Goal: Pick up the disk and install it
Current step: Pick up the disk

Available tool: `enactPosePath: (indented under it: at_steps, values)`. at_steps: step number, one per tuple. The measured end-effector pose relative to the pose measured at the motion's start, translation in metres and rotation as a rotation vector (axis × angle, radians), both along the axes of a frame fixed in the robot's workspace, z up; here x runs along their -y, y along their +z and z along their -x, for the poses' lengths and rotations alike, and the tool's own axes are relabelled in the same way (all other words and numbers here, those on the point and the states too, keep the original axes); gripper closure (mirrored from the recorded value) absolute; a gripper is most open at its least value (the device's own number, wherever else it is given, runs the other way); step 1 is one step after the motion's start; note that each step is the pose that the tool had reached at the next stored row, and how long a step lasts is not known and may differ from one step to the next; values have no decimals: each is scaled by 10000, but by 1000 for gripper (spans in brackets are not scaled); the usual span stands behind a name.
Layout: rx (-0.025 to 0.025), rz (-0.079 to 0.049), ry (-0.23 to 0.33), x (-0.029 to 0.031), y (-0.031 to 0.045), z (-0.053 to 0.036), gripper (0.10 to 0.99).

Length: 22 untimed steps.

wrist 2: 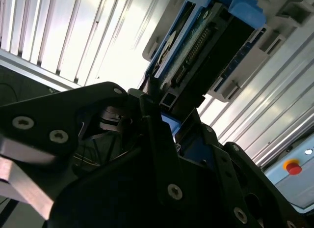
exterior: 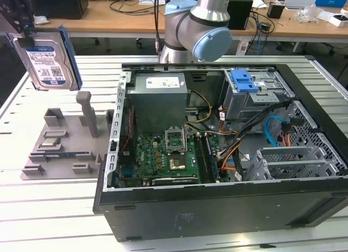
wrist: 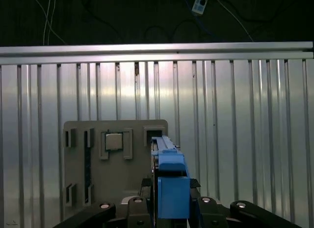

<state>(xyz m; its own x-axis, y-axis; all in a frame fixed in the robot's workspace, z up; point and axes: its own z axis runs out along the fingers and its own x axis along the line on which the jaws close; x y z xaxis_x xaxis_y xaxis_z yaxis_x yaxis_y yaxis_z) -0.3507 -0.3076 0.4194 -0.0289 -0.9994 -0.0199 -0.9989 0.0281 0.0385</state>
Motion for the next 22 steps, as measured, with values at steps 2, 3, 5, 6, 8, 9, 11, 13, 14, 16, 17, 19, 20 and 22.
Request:
enactPosePath:
  at_steps: [2,3,5,6,8,9,11,13,14,16,17,19,20,22]
  values:
    - [0,0,0,-2,41,0,722]
    - [0,0,0,-4,74,0,722]
    - [-1,0,0,-6,118,0,722]
    - [0,0,0,-7,141,0,722]
    - [0,0,0,-10,193,0,722]
    - [0,0,-1,-11,215,0,722]
    - [-1,0,0,-13,262,0,722]
    - [1,0,0,-16,345,0,722]
    - [-1,0,0,-17,381,0,722]
    - [0,0,-1,-19,443,0,722]
    - [0,0,-1,-20,470,0,722]
    - [0,0,0,-21,523,0,722]
    - [-1,0,-1,-22,545,0,722]
    - [1,-1,0,-23,577,0,722]
